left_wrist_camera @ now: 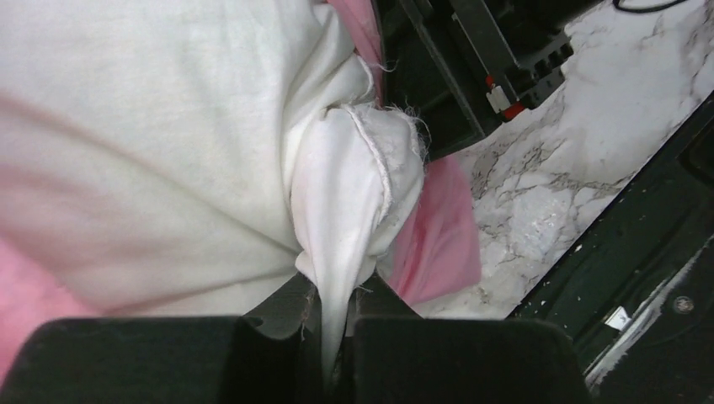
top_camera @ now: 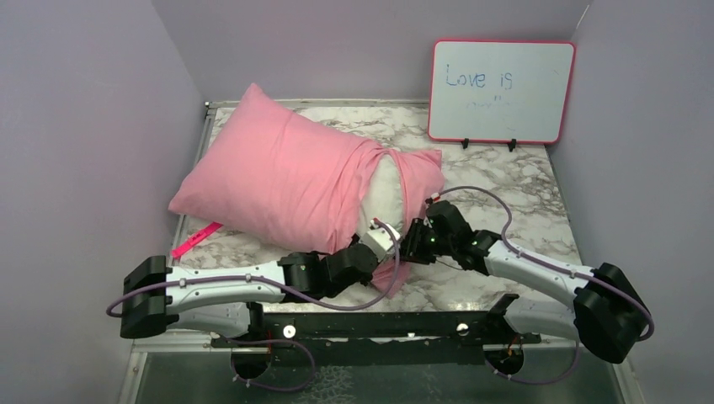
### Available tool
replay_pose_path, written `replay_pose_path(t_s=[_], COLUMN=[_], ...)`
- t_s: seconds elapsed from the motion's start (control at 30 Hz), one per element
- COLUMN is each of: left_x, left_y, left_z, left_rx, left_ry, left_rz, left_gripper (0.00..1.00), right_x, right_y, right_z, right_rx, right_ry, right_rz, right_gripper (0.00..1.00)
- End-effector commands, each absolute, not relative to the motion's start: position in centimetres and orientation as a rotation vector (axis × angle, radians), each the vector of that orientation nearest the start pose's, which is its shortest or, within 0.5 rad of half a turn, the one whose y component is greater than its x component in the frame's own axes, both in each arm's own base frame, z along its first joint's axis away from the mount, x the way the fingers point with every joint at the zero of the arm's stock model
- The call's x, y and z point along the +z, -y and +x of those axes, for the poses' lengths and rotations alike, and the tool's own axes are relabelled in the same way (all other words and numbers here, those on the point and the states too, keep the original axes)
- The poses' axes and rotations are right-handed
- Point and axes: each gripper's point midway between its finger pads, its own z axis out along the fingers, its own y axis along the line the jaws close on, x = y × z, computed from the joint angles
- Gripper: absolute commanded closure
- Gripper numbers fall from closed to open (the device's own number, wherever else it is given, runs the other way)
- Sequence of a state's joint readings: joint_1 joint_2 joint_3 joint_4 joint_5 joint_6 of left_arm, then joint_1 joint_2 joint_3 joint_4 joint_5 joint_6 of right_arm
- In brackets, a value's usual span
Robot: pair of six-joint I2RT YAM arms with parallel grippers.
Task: Remove the pillowcase from the pillow
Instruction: Remove the pillow from the pillowcase.
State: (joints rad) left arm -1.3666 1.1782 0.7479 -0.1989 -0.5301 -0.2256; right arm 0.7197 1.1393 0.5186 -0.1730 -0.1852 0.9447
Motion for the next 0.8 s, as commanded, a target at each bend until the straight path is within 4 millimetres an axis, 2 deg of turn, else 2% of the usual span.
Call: replay_pose_path(t_s=[0.0, 0.1, 0.2, 0.3, 0.37, 0.43, 0.47, 0.6, 0.77], left_x=[20.3, 22.5, 25.1, 27.4, 28.3, 28.2, 27.8, 25.7, 23.6], left_y=[30.4, 29.4, 28.2, 27.2, 26.6, 25.9, 25.6, 25.0, 25.1], left_z=[15.1, 15.1, 14.9, 14.3, 13.6, 13.2, 13.0, 12.1, 12.5], left_rx=[-0.559, -0.609, -0.688, -0.779, -0.835, -0.871, -0.88, -0.924, -0.894], left_ry=[-1.884, -1.87, -1.831, -1.788, -1.765, -1.766, -1.778, -1.829, -1.878], left_rz=[0.746, 0.677, 0.597, 0.542, 0.527, 0.506, 0.497, 0.471, 0.441], left_gripper=[1.0, 1.0, 1.0, 1.0, 1.0, 1.0, 1.0, 1.0, 1.0], right_x=[5.9, 5.5, 4.6, 5.4, 6.7, 7.9, 7.8, 8.9, 13.3], right_y=[-22.8, -22.6, -20.7, -19.4, -19.9, -21.0, -21.4, -21.4, -23.1], right_z=[20.5, 21.3, 22.2, 23.1, 23.8, 23.9, 23.8, 23.4, 22.0], right_rx=[0.745, 0.697, 0.551, 0.522, 0.606, 0.683, 0.683, 0.626, 0.829], right_ry=[-2.547, -2.532, -2.518, -2.418, -2.319, -2.306, -2.339, -2.43, -2.336], right_rz=[0.198, 0.193, 0.272, 0.331, 0.309, 0.21, 0.166, 0.117, -0.03], right_gripper=[0.7, 0.75, 0.78, 0.78, 0.69, 0.66, 0.66, 0.66, 0.49])
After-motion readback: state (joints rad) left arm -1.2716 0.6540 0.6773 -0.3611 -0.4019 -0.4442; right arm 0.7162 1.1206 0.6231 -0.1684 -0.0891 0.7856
